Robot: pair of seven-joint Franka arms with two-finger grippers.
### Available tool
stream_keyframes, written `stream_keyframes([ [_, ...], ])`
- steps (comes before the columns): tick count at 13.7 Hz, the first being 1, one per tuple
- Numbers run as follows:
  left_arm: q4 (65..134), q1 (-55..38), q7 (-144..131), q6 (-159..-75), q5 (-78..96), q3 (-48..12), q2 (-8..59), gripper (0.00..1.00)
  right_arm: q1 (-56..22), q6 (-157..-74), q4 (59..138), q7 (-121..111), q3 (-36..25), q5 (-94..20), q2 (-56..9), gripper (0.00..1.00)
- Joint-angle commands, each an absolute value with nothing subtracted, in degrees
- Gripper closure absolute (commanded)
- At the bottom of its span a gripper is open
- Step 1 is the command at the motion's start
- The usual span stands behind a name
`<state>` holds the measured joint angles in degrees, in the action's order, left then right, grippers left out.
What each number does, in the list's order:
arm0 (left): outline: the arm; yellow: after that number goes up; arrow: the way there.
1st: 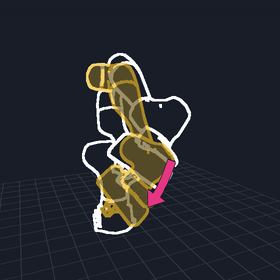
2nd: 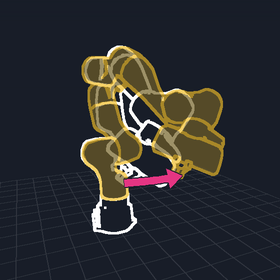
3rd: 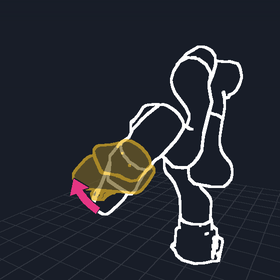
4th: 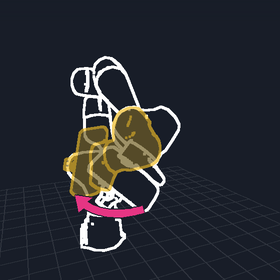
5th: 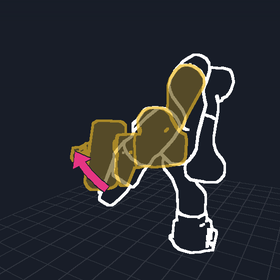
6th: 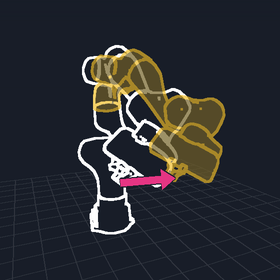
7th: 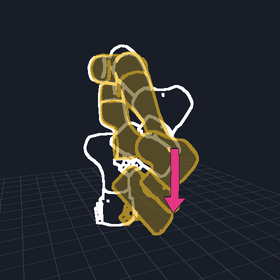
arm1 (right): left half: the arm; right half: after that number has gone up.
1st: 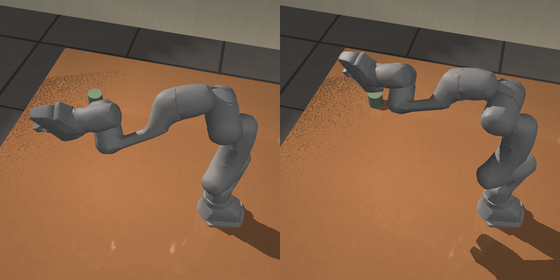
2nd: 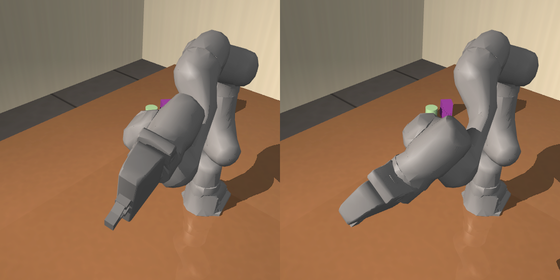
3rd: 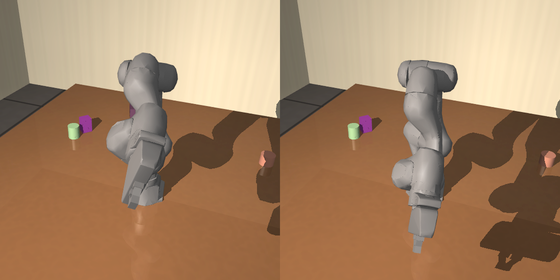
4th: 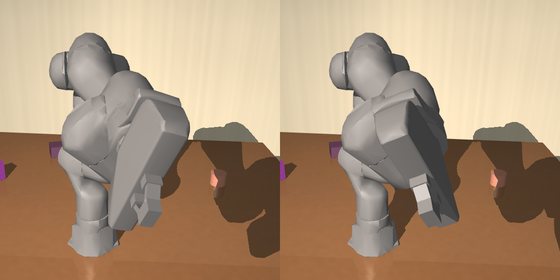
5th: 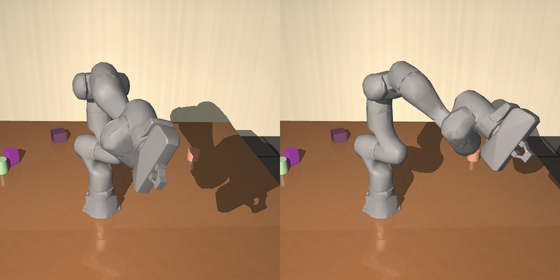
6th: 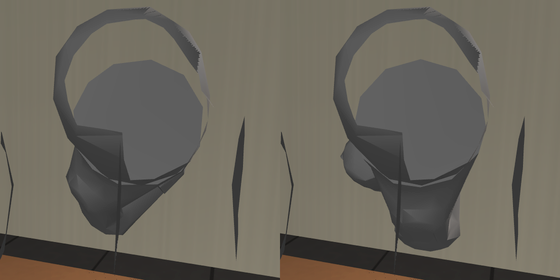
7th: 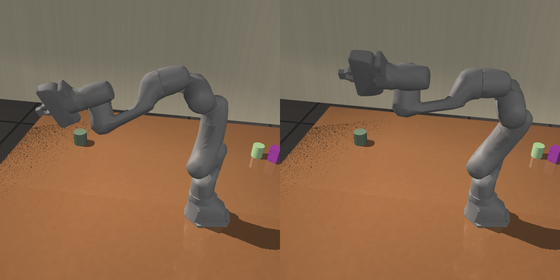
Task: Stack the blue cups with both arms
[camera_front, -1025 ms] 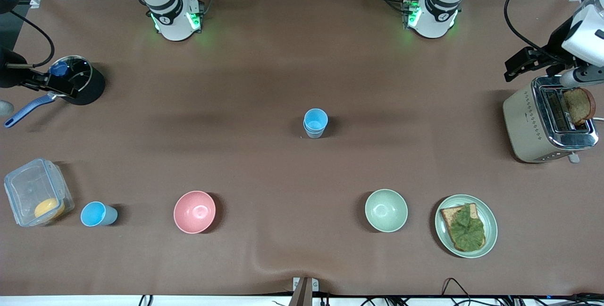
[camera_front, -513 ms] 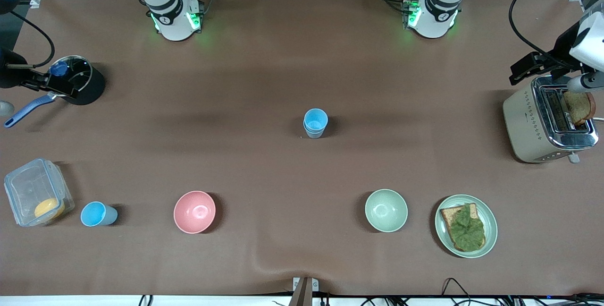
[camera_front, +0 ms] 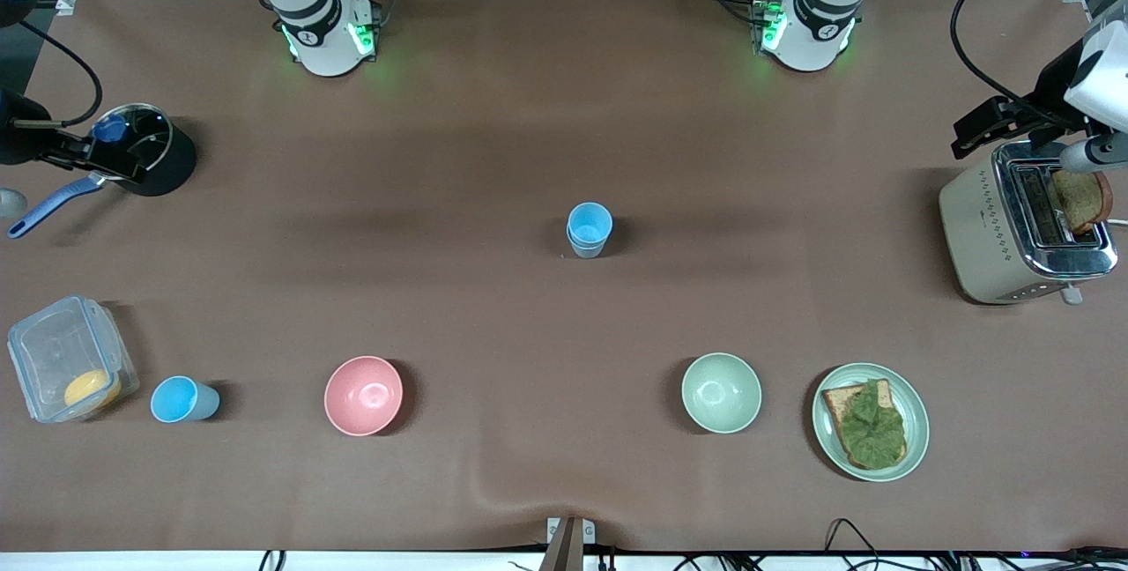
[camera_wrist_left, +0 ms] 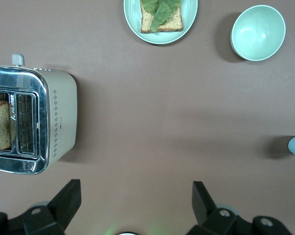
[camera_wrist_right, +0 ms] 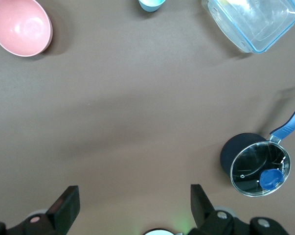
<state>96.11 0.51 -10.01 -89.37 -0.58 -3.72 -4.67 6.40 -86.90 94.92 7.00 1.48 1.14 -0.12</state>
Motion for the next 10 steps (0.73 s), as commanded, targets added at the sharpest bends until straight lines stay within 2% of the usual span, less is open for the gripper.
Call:
stream_keyframes([
  [1, 94.7, 0.4, -9.5, -88.1, 0.4, -4.3, -3.8, 0.0, 7.6, -86.0, 93.8, 6.4, 2.4, 2.1, -0.6, 0.0],
  [10, 94.5, 0.1, -10.8, -88.6, 1.8, -4.4, -2.8, 0.0, 7.6, -86.0, 93.8, 6.4, 2.4, 2.1, -0.5, 0.0],
])
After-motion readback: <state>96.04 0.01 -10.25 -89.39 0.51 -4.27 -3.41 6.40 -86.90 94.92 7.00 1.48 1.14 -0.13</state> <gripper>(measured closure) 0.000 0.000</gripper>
